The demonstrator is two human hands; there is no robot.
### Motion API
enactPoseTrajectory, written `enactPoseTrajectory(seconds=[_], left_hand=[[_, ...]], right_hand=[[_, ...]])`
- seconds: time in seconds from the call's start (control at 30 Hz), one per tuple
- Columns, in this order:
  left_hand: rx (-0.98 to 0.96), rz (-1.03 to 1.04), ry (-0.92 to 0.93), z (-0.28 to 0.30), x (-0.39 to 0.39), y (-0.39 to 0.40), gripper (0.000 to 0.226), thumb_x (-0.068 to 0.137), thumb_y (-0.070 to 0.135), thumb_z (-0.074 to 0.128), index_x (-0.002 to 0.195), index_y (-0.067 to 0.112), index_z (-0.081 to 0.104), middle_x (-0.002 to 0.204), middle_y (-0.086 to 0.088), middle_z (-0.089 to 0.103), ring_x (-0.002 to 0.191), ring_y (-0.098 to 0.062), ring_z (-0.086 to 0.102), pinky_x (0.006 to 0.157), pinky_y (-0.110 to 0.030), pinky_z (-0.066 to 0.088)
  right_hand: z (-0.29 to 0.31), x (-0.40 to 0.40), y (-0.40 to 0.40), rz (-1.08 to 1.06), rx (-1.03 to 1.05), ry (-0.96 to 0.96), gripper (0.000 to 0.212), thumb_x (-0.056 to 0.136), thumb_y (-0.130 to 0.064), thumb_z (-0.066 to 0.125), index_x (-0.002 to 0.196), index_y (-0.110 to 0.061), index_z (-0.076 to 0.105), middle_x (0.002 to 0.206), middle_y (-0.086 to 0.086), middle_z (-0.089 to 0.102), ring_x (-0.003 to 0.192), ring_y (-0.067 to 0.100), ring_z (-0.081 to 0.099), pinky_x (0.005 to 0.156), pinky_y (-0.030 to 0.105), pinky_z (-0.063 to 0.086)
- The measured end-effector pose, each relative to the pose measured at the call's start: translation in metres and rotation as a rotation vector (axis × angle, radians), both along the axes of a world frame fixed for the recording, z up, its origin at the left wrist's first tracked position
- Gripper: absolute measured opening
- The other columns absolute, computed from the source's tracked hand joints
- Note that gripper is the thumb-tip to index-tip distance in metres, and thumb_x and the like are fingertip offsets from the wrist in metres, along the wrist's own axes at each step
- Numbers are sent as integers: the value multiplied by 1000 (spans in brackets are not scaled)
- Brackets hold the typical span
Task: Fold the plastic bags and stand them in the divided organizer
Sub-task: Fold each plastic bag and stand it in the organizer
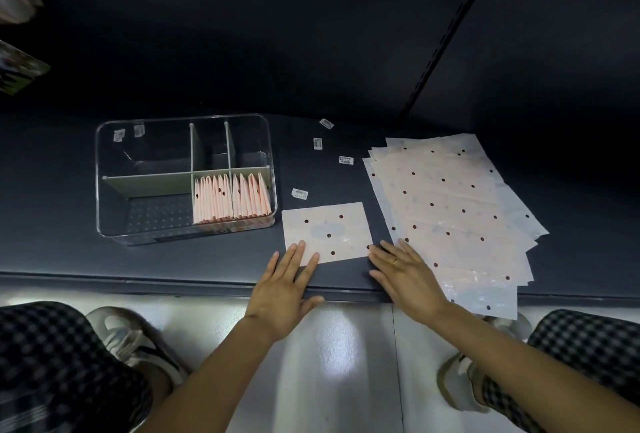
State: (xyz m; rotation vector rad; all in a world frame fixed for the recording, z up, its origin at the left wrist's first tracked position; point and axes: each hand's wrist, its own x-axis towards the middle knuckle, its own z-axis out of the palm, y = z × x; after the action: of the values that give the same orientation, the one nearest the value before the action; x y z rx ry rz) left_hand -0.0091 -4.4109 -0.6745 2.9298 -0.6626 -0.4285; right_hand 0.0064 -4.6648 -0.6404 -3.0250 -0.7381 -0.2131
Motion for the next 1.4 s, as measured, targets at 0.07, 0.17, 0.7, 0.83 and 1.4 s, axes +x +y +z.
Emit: enactPoseTrajectory(seconds=[0.07,0.17,0.7,0.83,1.4], left_hand=[[-23,19,-13,-1,1,0,68,93,62,13,142,30,-22,155,-1,-23,140,-16,-26,114,-35,-16],[-59,42,-30,3,5,1,66,95,60,19,150,31,-1,159,0,-9,146,-15,-9,117,-34,-10],[-512,407,-17,21,39,12,24,87,27,66,109,18,68,107,0,66,104,-22,54,83,-28,40],[-578,546,82,23,45,15,13,85,24,68,79,13,65,70,0,62,77,-25,59,59,-30,40],[-178,-20,-63,11,28,-37,69,98,47,33,150,11,8,159,-7,1,146,-21,-1,116,-31,-12]], right_hand=[[4,10,7,-35,125,17,23,72,-20,81,93,-12,75,99,0,73,96,22,69,88,40,53],[4,23,19,-7,200,93,24,70,-16,82,92,-12,74,93,1,72,85,23,68,79,32,55],[13,37,15,-7,244,519,16,101,-31,36,101,-19,47,94,-1,62,83,23,56,77,35,44],[13,35,9,-147,440,636,9,97,-27,47,99,-19,49,88,-12,57,72,11,50,73,30,42],[-8,50,22,-720,525,590,26,93,-30,55,98,-5,57,75,3,55,79,21,50,68,29,37]])
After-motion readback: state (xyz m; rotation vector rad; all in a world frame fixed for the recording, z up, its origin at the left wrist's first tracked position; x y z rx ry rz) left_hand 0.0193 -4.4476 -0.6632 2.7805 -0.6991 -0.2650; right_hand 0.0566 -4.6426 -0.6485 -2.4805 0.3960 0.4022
